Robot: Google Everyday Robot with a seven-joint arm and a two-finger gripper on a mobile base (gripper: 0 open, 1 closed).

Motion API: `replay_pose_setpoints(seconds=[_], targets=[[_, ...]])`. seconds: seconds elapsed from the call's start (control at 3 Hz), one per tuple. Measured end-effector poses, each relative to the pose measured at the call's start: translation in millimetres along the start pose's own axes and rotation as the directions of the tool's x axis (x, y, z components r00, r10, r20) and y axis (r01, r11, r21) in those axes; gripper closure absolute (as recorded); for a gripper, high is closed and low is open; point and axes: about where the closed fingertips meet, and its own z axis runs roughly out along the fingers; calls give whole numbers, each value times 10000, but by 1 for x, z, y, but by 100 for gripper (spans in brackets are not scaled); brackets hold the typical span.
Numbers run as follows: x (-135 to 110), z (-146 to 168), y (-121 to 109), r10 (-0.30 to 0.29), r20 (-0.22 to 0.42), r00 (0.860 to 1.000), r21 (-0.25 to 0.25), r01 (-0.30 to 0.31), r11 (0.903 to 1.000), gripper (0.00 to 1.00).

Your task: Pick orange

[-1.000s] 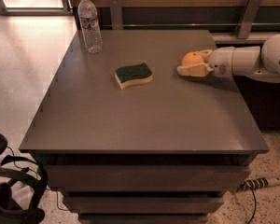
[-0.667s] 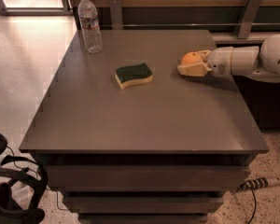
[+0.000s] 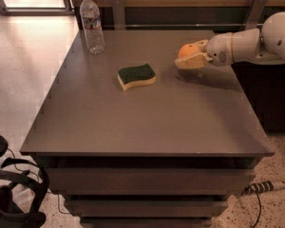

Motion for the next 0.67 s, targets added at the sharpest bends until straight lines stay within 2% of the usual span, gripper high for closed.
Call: replay_pose_setpoints(seconds=[0.33,0.67], targets=[[-29,-4,10,-610,-467,9970,-192,601,9980,100],[-60,-12,25,-1308,-691,9890,-216,1296,9913,100]])
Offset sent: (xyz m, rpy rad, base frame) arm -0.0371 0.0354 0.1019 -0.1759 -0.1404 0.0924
